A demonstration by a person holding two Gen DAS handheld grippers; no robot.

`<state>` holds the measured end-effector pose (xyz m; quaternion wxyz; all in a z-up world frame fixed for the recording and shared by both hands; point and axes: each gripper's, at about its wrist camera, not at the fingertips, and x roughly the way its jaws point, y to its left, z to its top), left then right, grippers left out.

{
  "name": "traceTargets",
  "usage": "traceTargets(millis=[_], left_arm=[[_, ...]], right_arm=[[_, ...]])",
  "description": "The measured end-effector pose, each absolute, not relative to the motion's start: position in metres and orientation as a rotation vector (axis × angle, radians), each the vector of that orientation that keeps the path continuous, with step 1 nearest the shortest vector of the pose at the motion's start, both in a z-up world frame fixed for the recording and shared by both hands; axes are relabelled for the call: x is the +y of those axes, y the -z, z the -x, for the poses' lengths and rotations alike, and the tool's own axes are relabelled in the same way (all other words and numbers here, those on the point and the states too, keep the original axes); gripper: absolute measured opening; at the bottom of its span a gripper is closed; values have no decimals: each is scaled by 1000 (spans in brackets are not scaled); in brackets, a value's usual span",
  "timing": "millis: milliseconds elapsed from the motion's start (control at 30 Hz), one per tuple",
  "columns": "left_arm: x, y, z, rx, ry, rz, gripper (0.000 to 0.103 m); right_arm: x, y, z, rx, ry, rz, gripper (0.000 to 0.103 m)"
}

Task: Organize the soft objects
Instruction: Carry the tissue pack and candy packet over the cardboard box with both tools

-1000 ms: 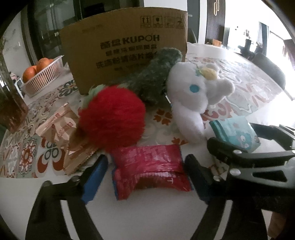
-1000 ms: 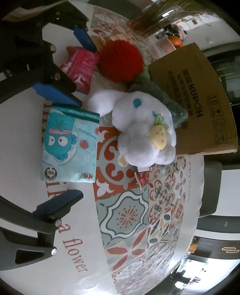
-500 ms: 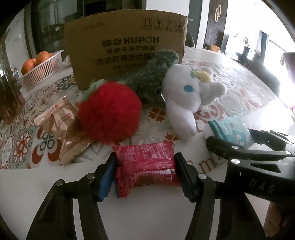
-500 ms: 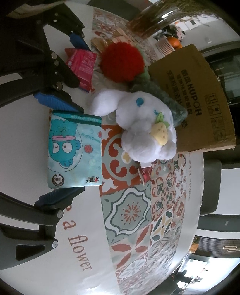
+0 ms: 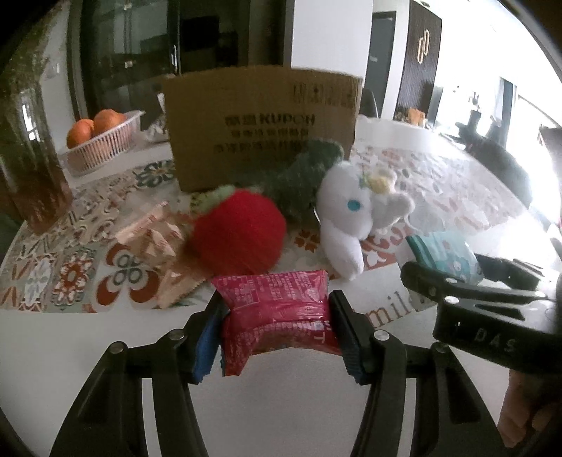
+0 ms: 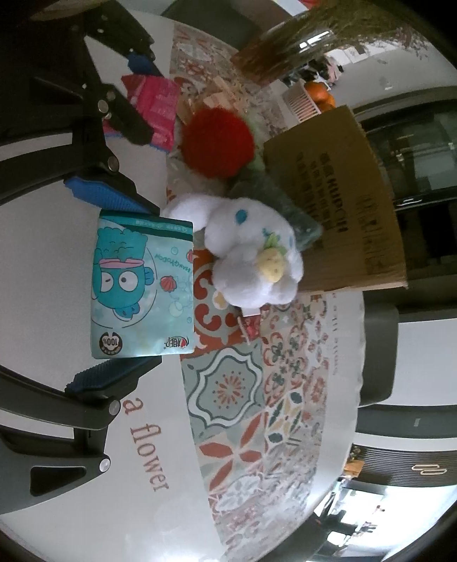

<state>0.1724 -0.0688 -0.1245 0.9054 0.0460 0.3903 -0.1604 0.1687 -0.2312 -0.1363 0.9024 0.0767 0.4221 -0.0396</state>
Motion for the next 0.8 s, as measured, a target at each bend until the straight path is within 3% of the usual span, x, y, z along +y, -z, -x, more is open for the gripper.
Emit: traceTargets(millis=[800], left_arm=[[-34, 44, -159, 683, 249, -16, 57]], right_arm=[[-201, 60, -150, 727, 30, -71, 75]])
